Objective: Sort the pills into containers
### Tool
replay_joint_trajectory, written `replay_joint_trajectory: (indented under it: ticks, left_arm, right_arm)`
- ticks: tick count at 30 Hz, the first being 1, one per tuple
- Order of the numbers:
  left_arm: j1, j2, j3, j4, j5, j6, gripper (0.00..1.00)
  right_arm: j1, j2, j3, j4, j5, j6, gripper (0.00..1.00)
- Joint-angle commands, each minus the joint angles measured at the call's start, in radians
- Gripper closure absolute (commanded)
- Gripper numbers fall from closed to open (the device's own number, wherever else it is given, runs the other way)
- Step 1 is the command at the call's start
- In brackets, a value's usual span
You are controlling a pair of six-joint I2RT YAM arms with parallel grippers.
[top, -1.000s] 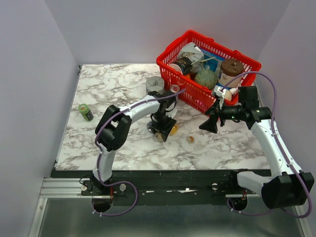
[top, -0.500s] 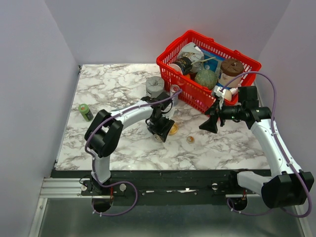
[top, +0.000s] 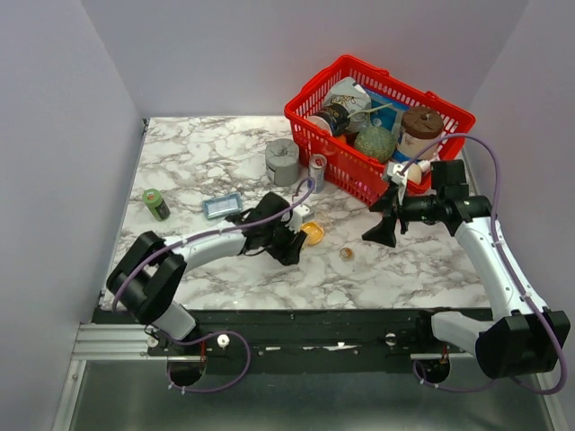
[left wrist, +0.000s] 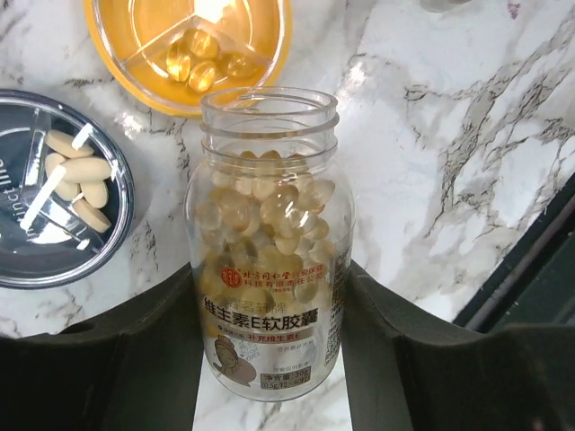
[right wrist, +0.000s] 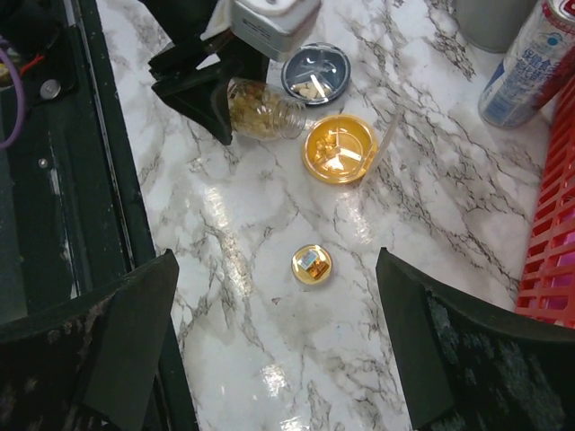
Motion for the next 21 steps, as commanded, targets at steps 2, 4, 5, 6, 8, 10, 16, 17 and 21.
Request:
replay_joint_trajectory:
  ticks: [2, 4, 5, 6, 8, 10, 16, 17, 21]
  left_arm:
    - [-0.027, -0.180, -0.290, 0.590, 0.041, 0.081, 1.00]
    - [-0.047, -0.258, -0.445, 0.878, 0.050, 0.081, 1.00]
    - [-0.055, -0.281, -0.494, 0.975, 0.045, 0.113, 1.00]
    - [-0.061, -0.316, -0.536, 1.064, 0.038, 0.121, 1.00]
    - [-0.093, -0.341, -0.617, 1.255, 0.018, 0.132, 1.00]
    - [-0.160, -0.398, -0.630, 1.286, -0.007, 0.156, 1.00]
    - [-0.282, -0.617, -0.774, 1.569, -0.107, 0.143, 1.00]
    - [-0.285, -0.631, -0.797, 1.620, -0.104, 0.130, 1.00]
    - [-0.303, -0.718, -0.855, 1.690, -0.122, 0.118, 1.00]
  right_arm:
    - [-0.007, -0.024, -0.058, -0.032, -0.079, -0.158, 0.00]
    - [-0.004, -0.035, -0.071, -0.036, -0.099, -0.211, 0.00]
    - [-0.004, -0.053, -0.077, -0.036, -0.100, -0.264, 0.00]
    - [-0.003, -0.066, -0.090, -0.041, -0.100, -0.307, 0.00]
    - [-0.001, -0.096, -0.117, -0.035, -0.094, -0.428, 0.00]
    - [-0.001, -0.121, -0.150, -0.011, -0.121, -0.514, 0.00]
    - [0.017, 0.090, -0.003, -0.501, -0.171, -1.160, 0.00]
    - [0.028, 0.097, -0.006, -0.490, -0.154, -1.142, 0.00]
    - [0.109, 0.074, -0.087, -0.186, 0.030, -0.940, 0.00]
